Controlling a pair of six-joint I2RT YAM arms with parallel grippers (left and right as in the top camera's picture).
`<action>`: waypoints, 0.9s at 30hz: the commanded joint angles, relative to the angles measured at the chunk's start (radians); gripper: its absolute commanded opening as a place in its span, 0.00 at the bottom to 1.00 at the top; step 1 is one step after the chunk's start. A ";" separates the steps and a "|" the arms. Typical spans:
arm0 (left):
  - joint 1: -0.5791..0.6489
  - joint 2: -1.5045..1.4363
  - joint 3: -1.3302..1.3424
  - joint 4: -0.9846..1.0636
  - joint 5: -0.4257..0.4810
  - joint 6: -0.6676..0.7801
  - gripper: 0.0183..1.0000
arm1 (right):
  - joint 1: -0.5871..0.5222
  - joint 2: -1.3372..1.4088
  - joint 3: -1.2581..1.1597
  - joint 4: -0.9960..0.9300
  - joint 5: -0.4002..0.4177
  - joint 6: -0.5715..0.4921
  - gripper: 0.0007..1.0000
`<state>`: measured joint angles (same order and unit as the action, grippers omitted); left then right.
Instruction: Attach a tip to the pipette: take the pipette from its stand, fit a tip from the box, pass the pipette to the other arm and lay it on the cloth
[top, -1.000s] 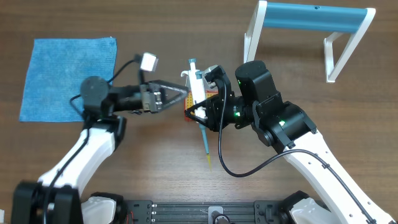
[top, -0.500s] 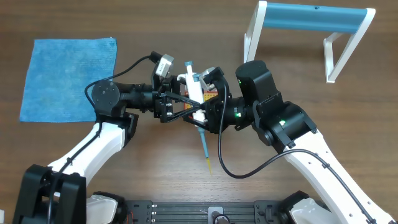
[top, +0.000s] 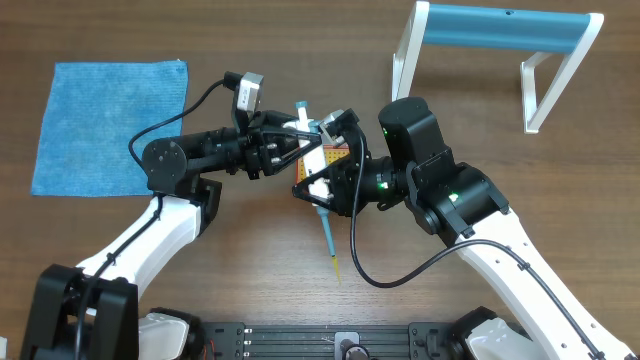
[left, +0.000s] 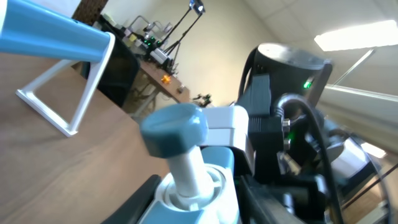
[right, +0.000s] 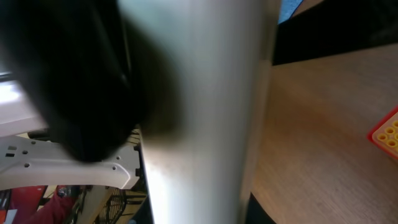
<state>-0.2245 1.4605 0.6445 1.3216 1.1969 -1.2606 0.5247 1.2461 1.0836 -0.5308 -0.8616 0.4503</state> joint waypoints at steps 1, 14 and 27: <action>0.000 0.006 0.023 -0.001 -0.014 -0.026 0.28 | 0.002 -0.003 0.012 0.009 -0.023 0.010 0.08; -0.026 0.006 0.023 0.000 -0.011 -0.116 0.01 | 0.002 -0.003 0.012 0.009 -0.023 0.010 0.09; -0.021 0.006 0.022 -0.208 0.079 0.008 0.01 | 0.000 -0.003 0.012 0.007 -0.021 0.009 0.80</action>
<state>-0.2485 1.4605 0.6521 1.2419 1.2137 -1.3647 0.5247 1.2461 1.0836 -0.5255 -0.8703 0.4522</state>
